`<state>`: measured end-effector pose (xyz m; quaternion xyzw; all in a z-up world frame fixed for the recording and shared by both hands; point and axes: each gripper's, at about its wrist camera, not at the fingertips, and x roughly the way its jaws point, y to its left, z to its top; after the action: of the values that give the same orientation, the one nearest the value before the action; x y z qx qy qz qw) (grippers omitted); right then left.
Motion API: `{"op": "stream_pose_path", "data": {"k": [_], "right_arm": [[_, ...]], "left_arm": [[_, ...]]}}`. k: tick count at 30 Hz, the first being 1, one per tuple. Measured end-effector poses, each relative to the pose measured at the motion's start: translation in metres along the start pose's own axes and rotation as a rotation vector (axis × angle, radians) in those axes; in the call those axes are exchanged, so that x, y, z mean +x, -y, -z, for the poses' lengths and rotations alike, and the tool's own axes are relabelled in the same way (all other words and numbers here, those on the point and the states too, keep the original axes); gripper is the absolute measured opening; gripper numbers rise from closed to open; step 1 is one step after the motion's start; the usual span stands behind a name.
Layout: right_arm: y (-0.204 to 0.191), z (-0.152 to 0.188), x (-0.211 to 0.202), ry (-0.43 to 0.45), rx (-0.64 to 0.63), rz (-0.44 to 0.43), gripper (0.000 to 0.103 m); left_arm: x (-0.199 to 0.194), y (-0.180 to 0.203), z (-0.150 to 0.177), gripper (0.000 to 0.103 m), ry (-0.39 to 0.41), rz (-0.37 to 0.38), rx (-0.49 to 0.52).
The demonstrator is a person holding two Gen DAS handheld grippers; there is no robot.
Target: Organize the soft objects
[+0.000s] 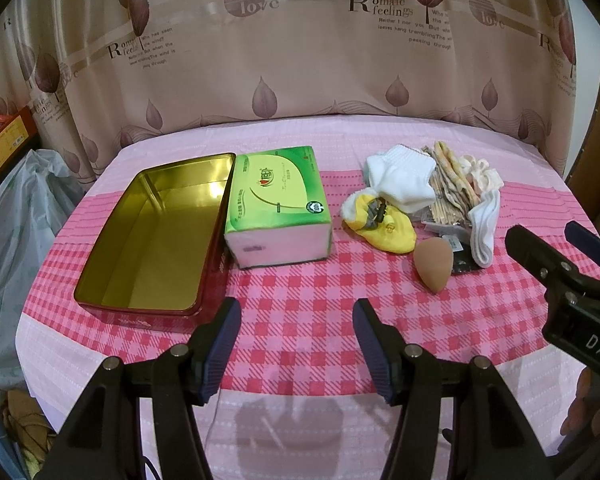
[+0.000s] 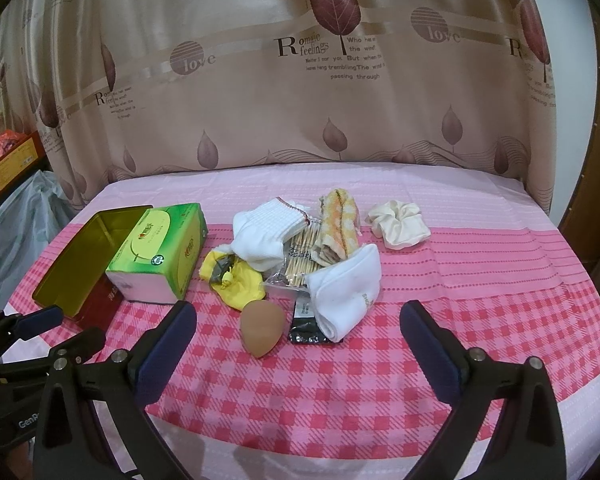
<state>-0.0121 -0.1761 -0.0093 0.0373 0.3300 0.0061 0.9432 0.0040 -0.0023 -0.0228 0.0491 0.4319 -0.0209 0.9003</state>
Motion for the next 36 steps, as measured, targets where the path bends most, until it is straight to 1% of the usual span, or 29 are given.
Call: {"op": "stream_pose_path", "data": {"k": [6, 11, 18, 22, 26, 29, 31, 33, 34, 36], "right_arm": [[0.0, 0.001, 0.003, -0.01, -0.007, -0.001, 0.096], [0.006, 0.003, 0.009, -0.026, -0.011, -0.005, 0.086], [0.021, 0.006, 0.029, -0.082, -0.015, 0.02, 0.086], [0.026, 0.007, 0.045, -0.118, -0.032, 0.014, 0.086], [0.034, 0.006, 0.062, -0.137, -0.009, -0.002, 0.086], [0.033, 0.003, 0.075, -0.147, -0.006, -0.003, 0.086], [0.03, 0.0, 0.086, -0.158, -0.016, 0.012, 0.086], [0.027, -0.001, 0.094, -0.168, -0.033, 0.031, 0.082], [0.027, -0.002, 0.099, -0.174, -0.037, 0.038, 0.079], [0.029, -0.001, 0.107, -0.194, -0.033, 0.039, 0.066]], "left_arm": [[0.002, -0.001, 0.001, 0.059, 0.0, -0.005, 0.001], [0.007, -0.006, 0.003, 0.059, -0.007, -0.003, 0.002], [0.017, -0.011, 0.004, 0.059, -0.02, 0.005, 0.015], [0.025, -0.012, 0.003, 0.059, -0.029, 0.02, 0.02], [0.032, -0.01, 0.003, 0.059, -0.035, 0.027, 0.039], [0.038, -0.005, 0.003, 0.059, -0.042, 0.039, 0.055], [0.041, -0.001, 0.003, 0.059, -0.047, 0.044, 0.069], [0.045, 0.002, 0.003, 0.059, -0.053, 0.049, 0.081], [0.047, 0.003, 0.003, 0.059, -0.056, 0.05, 0.089], [0.052, 0.005, 0.002, 0.059, -0.063, 0.053, 0.098]]}}
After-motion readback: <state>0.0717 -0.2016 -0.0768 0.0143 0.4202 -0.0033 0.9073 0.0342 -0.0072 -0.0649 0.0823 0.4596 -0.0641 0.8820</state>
